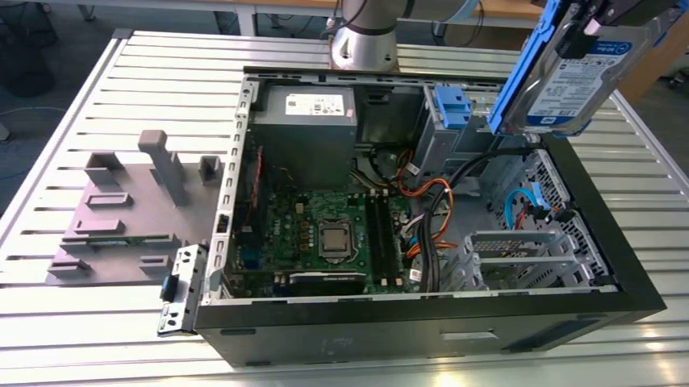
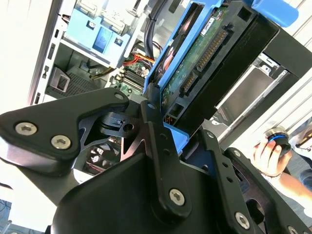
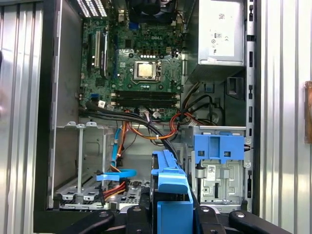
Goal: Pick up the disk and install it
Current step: 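Pick up the disk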
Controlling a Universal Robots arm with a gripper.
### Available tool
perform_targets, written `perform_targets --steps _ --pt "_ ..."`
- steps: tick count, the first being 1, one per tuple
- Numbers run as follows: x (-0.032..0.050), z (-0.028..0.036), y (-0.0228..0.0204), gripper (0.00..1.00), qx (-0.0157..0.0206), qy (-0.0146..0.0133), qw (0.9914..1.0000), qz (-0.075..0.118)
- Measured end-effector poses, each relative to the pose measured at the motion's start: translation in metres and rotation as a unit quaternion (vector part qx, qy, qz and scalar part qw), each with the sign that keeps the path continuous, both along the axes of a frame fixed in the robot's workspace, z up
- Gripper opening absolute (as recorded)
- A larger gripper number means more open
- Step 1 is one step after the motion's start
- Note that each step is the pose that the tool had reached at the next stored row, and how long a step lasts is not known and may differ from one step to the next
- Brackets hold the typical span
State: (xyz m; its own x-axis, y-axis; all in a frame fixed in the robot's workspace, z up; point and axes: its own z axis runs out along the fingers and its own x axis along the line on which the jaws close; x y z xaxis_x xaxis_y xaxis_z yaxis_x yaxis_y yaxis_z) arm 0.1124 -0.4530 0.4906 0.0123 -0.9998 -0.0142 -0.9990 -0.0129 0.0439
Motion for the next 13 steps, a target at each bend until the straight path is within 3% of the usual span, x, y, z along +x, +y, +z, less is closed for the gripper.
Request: perform_targets --steps 13 --pt "0.0 0.0 -0.0025 0.36 0.0 0.0 1.0 0.0"
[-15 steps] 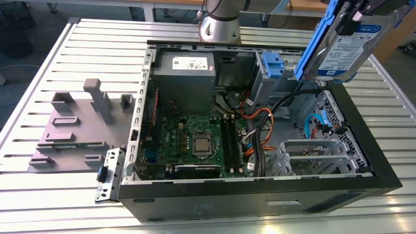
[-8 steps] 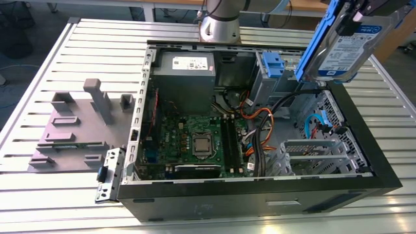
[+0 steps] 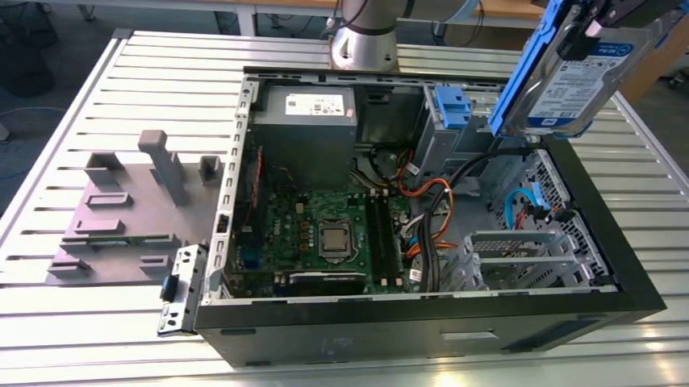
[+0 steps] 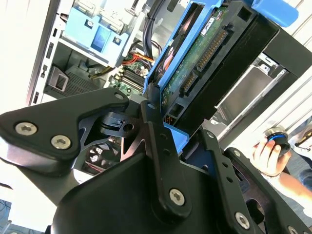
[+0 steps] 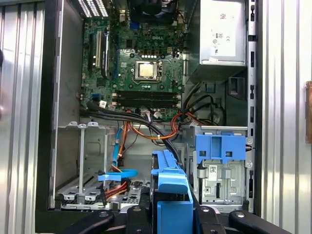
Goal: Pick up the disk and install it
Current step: 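Pick up the disk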
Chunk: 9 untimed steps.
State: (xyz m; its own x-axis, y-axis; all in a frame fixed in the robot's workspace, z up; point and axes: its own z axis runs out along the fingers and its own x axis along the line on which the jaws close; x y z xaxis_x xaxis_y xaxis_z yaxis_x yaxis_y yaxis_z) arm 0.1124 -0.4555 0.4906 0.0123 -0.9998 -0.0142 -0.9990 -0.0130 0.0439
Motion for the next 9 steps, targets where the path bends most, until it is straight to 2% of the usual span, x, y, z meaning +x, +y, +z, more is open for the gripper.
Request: perform_targets --steps 9 --pt "0.0 0.0 -0.0019 0.36 0.0 0.0 1.0 0.0"
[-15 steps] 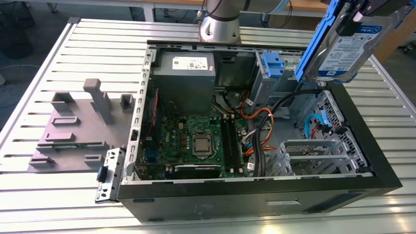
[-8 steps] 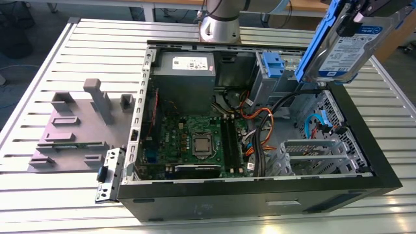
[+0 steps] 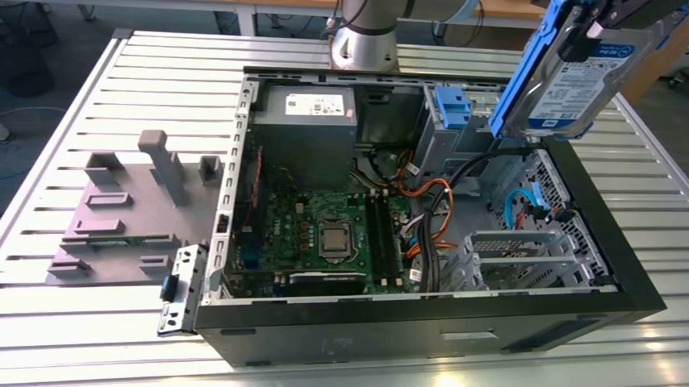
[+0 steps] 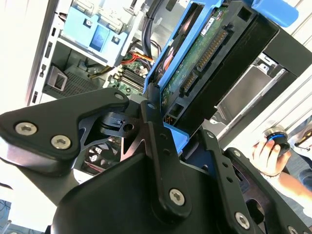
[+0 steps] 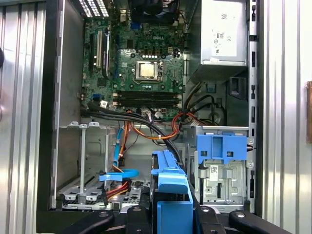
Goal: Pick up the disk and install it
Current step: 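Pick up the disk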
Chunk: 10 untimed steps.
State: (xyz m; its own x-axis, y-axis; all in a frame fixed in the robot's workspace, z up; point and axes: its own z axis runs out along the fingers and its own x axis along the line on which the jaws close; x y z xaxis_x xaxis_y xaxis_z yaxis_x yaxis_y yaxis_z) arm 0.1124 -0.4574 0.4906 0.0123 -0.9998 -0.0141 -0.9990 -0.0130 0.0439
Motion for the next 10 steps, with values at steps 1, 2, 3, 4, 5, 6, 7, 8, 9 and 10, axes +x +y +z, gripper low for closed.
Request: perform_targets --steps 1,2,3,4,5,6,7,8,9,10 --pt "0.0 0.0 -0.0002 0.36 0.0 0.0 1.0 0.0" --pt "0.0 0.0 -0.0004 0.36 0.0 0.0 1.0 0.0" --pt "0.0 0.0 -0.0006 0.36 0.0 0.0 1.0 0.0" --pt "0.0 0.0 -0.0009 0.36 0.0 0.0 1.0 0.0" --pt "0.0 0.0 -0.0011 0.36 0.0 0.0 1.0 0.0" --pt "0.0 0.0 -0.0013 0.36 0.0 0.0 1.0 0.0" --pt "0.0 0.0 -0.0015 0.36 0.0 0.0 1.0 0.0" --pt "0.0 0.0 -0.0017 0.36 0.0 0.0 1.0 0.0" --pt "0.0 0.0 -0.0019 0.36 -0.0001 0.0 1.0 0.0" --pt "0.0 0.0 -0.0021 0.36 0.0 0.0 1.0 0.0"
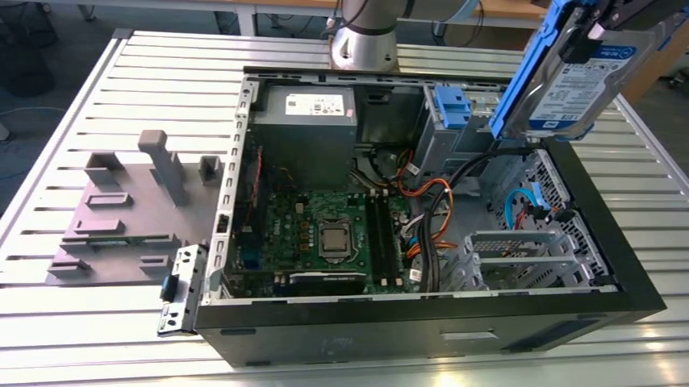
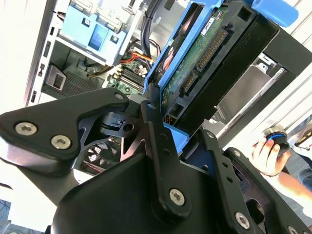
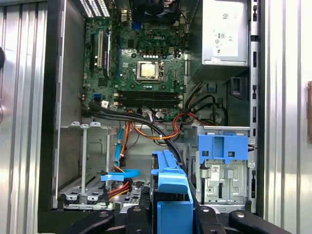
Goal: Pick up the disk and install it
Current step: 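Pick up the disk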
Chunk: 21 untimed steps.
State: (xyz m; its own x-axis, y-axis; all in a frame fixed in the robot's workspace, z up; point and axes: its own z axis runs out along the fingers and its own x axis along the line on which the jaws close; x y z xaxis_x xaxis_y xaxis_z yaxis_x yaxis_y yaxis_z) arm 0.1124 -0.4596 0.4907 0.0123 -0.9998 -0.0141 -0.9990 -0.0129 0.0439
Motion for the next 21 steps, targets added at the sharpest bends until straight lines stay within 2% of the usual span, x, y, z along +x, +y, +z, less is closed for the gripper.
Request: perform_targets --steps 21 --pt "0.0 -0.0001 -0.0043 0.36 0.0001 0.0 1.0 0.0"
